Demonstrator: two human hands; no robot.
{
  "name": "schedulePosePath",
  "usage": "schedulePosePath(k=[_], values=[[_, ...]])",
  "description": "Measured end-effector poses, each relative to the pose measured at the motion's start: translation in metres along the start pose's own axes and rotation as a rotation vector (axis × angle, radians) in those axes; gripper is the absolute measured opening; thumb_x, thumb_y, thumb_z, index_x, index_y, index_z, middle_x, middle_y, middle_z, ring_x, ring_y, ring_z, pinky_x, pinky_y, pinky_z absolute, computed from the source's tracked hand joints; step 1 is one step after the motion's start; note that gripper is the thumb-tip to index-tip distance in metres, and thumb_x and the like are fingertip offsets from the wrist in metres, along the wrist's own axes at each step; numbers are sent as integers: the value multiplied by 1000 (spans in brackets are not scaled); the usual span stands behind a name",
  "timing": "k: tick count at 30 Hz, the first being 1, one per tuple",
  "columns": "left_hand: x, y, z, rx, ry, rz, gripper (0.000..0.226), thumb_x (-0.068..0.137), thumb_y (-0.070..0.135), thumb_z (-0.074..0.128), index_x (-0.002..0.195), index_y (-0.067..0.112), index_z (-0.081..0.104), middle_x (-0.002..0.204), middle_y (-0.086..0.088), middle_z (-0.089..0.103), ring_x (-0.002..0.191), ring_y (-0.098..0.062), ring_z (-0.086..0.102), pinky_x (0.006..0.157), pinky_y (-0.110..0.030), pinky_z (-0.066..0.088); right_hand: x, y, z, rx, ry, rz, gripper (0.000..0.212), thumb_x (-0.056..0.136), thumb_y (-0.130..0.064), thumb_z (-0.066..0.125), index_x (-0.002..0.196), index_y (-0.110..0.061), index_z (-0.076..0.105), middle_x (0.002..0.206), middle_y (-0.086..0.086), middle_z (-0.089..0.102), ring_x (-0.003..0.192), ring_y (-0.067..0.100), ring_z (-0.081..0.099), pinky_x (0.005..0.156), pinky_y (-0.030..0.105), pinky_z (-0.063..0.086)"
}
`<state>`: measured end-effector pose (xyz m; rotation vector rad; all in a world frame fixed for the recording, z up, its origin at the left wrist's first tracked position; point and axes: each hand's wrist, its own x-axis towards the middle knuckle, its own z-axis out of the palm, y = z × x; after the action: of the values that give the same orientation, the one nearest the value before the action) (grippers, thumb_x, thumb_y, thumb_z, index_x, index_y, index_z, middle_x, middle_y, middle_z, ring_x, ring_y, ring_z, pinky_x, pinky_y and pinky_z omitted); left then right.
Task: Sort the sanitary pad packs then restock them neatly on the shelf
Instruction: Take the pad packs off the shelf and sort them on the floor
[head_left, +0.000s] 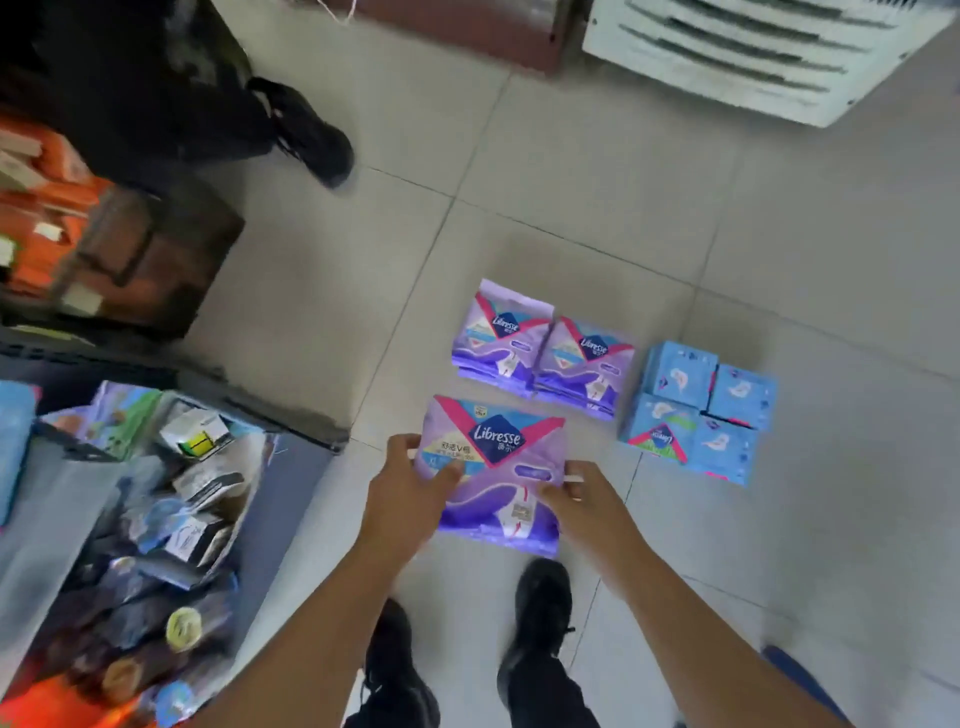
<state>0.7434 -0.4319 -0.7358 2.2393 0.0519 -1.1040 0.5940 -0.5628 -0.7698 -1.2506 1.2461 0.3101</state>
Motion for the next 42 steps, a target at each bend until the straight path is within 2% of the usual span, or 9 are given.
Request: schedulePosePath(k=[8,14,18,21,27,31,35,38,42], values=[[125,-53,70,334,-175,-4,31,89,27,65,115,19,50,104,3,64,85,-11,59,57,-18,37,108,81,29,-89,15,151,37,82,-43,64,112,-22,55,101,-2,69,90,17,68,80,37,56],[255,-111,104,415,-251,-5,47,93,26,59,135,23,40,117,6,60,100,-17,59,79,-28,46,237,108,80,-138,112,125,33,90,-28,59,119,-13,58,112,6,66,104,27,61,77,26,39],[299,-137,130,392,-275,32,60,94,17,60,144,20,27,118,7,54,102,-12,53,74,-21,39,295,128,106,-131,190,126,36,89,-23,59,122,-11,53,119,10,63,109,30,59,83,26,40],[311,-148,140,350,-287,51,64,93,15,61,145,20,23,125,6,51,103,-5,49,58,-8,43,312,133,115,-124,249,120,48,89,-22,59,133,-9,46,129,10,57,115,29,55,85,25,38],[297,-130,123,326,-272,94,60,93,9,59,144,22,30,129,8,47,116,-8,50,53,2,39,291,112,104,-305,156,141,48,94,-25,53,136,-6,39,133,16,52,121,33,51,86,30,39],[241,-95,90,435,-195,93,45,97,17,53,140,18,39,129,5,48,101,-4,43,59,-1,35,235,68,79,-578,139,-42,48,96,-26,52,139,-12,39,137,11,48,125,26,47,91,29,38],[157,-59,43,504,-13,151,34,97,30,48,130,22,49,128,-2,53,104,-16,53,82,-28,42,153,2,61,-868,97,-353,50,97,-31,50,142,-15,38,139,8,46,125,26,47,97,36,44],[81,-22,2,535,166,234,38,97,35,46,134,26,48,134,1,52,118,-21,50,92,-36,40,83,-49,57,-1041,90,-627,47,94,-30,54,136,-10,48,132,13,54,117,33,53,87,43,51],[-13,11,-59,473,378,246,41,97,36,47,137,27,47,137,2,50,122,-24,47,98,-37,38,-10,-107,74,-1165,6,-902,40,86,-29,54,121,-8,59,112,12,65,93,35,63,67,41,54]])
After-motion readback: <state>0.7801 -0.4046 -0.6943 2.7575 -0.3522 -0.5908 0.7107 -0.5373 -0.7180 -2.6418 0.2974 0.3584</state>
